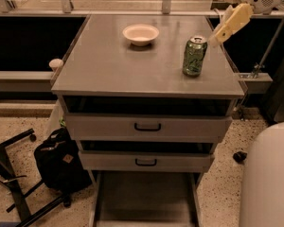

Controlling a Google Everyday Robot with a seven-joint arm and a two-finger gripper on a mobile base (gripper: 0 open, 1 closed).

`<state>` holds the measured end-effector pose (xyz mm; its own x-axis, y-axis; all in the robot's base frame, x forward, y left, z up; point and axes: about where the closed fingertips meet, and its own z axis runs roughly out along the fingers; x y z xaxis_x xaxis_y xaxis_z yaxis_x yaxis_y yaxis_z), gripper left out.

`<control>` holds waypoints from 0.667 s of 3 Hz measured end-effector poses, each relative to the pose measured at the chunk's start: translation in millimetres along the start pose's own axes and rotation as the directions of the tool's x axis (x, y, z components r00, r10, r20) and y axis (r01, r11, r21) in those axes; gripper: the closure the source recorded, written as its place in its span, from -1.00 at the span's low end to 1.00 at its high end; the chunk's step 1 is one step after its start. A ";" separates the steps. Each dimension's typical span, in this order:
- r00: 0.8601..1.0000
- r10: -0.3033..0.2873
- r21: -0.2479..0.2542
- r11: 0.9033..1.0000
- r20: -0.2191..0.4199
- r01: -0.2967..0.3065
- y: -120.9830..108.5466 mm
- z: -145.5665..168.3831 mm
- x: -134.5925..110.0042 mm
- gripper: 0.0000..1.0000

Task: Place green can into bottom drawer

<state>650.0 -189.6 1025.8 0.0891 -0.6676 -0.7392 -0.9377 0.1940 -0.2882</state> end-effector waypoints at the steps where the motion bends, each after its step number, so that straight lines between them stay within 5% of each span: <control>1: 1.000 0.000 0.011 1.000 0.007 0.000 -4.4 3.4 -1.3 -1.00; 2: 0.992 0.103 -0.045 0.994 0.078 -0.099 -13.1 41.5 3.2 -1.00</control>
Offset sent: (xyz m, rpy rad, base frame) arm 0.1137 0.0389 -0.0344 0.3138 0.3178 0.0033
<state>676.5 -164.5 1001.9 0.0182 -0.5864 -0.8098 -0.9560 0.2269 -0.1858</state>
